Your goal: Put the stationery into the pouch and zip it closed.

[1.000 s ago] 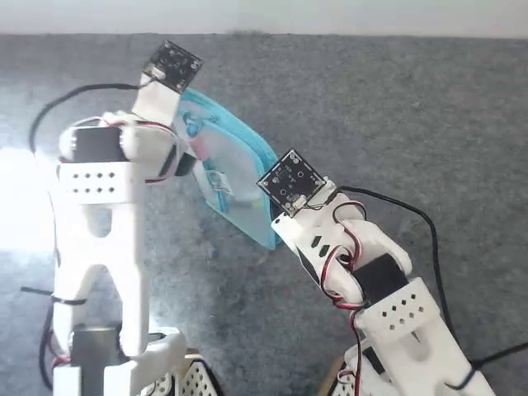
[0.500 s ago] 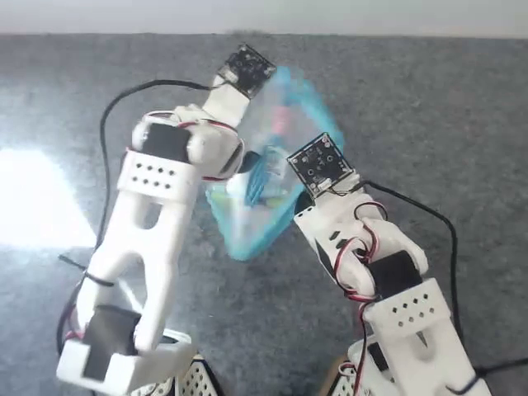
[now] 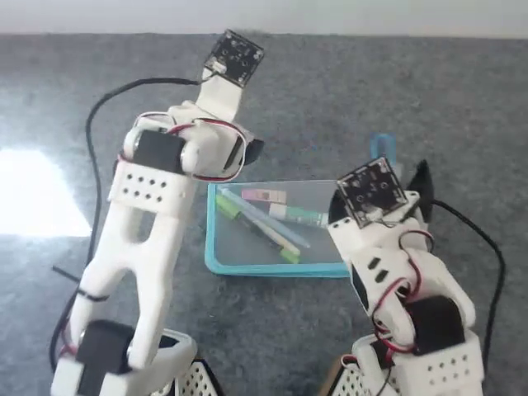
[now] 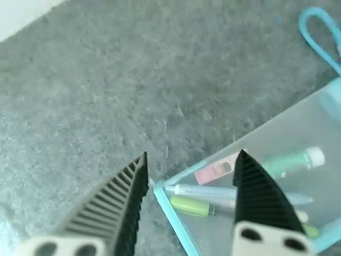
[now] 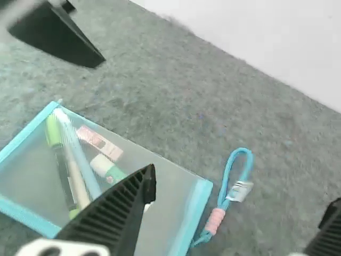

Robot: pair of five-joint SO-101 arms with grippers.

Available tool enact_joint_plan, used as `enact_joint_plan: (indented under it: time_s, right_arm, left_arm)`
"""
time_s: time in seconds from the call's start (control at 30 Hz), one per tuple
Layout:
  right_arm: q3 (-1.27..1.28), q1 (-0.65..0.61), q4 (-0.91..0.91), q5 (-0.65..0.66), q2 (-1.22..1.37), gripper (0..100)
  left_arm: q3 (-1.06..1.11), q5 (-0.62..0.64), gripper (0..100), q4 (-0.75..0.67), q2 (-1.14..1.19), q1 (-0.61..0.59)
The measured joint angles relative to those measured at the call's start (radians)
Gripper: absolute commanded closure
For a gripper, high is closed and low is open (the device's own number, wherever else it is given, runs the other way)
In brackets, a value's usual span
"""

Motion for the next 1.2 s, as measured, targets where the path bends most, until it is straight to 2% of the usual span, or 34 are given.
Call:
enact_joint_plan:
  time_s: [0.13,0.23,0.37,0.53,0.77,0.97,1.2]
  right_arm:
    - [0.055,0.077,0.015,0.002,-0.046,53.5]
    - [0.101,0.147,0.023,0.002,-0.06,59.3]
    - [0.124,0.206,0.086,0.002,-0.153,77.2]
    - [0.19,0.293,0.14,0.012,-0.336,99.1]
    - [0.361,0.459,0.216,0.238,-0.523,99.1]
    - [0.474,0.491,0.181,0.258,-0.526,99.1]
    - [0.77,0.494,0.048,0.258,-0.511,99.1]
  left_arm:
    - [0.072,0.049,75,0.0,-0.095,0.0]
    - [0.18,0.074,75,-0.049,-0.226,-0.002]
    - [0.399,0.089,75,-0.141,-0.496,-0.052]
    - [0.773,0.1,75,-0.227,-0.875,-0.152]
    - [1.183,0.1,75,-0.255,-1.295,-0.23]
    - [1.373,0.1,75,-0.238,-1.519,-0.233]
    - [1.501,0.1,75,-0.249,-1.54,-0.232]
